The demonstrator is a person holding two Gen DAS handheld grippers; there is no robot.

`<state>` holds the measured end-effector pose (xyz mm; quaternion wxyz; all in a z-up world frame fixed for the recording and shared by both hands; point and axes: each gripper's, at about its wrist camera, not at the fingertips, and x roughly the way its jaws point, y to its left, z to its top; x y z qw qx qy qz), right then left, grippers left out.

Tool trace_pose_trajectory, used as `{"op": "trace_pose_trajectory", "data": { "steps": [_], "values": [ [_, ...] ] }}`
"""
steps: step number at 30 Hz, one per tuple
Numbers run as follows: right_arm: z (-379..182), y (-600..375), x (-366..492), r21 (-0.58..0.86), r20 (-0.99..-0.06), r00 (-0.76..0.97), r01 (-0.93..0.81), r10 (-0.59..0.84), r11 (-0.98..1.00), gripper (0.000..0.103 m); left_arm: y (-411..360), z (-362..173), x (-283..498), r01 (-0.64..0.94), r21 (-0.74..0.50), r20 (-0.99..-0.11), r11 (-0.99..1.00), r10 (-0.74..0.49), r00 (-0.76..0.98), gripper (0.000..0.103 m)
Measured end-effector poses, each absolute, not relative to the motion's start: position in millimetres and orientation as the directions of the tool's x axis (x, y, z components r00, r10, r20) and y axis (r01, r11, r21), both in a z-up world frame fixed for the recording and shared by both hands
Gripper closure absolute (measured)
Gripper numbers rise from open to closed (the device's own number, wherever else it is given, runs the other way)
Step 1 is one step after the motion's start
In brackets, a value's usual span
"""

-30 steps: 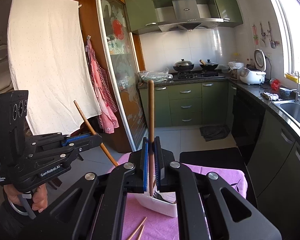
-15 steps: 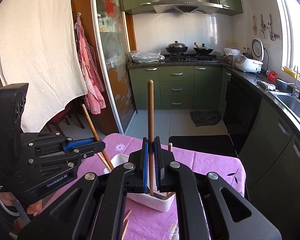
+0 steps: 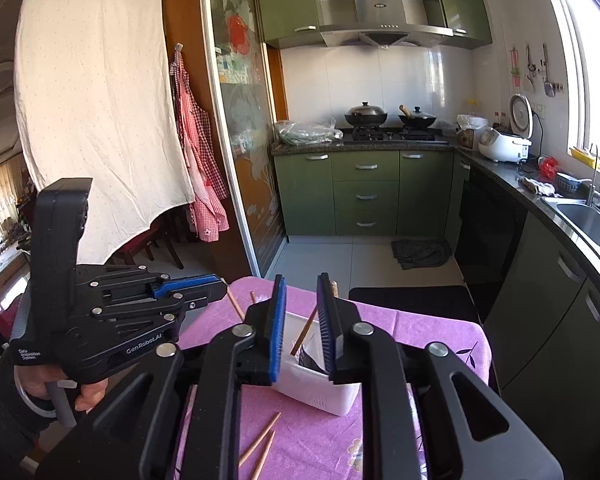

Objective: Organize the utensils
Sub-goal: 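Lower the chopsticks into the holder and open both grippers, then grasp one of the last two chopsticks with the left gripper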

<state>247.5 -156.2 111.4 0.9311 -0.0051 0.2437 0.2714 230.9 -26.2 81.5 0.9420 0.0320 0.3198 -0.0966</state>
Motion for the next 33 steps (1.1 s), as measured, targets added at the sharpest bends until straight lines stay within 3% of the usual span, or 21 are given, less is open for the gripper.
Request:
{"op": "trace_pose_trajectory", "data": {
  "steps": [5, 7, 17, 24, 33],
  "values": [
    [103, -169, 193, 0.096, -0.460, 0.727, -0.531, 0.510, 0.842, 0.083, -25, 72, 195, 0.216, -0.012, -0.634, 0.976, -0.175, 0.753, 0.096],
    [84, -173, 176, 0.102, -0.493, 0.706, -0.533, 0.508, 0.840, 0.077, -23, 58, 182, 0.217, -0.028, -0.657, 0.976, -0.182, 0.732, 0.095],
    [-69, -191, 145, 0.168, -0.700, 0.579, -0.435, 0.418, 0.885, 0.074, -32, -58, 158, 0.186, -0.068, -0.838, 0.980, -0.157, 0.523, 0.092],
    [-98, -202, 142, 0.253, -0.699, 0.554, -0.399, 0.451, 0.881, 0.069, -51, -117, 182, 0.164, -0.075, -0.917, 0.984, -0.133, 0.376, 0.092],
    [-98, -208, 145, 0.304, -0.686, 0.547, -0.383, 0.479, 0.872, 0.069, -56, -138, 198, 0.129, -0.072, -0.940, 0.989, -0.110, 0.322, 0.092]
  ]
}}
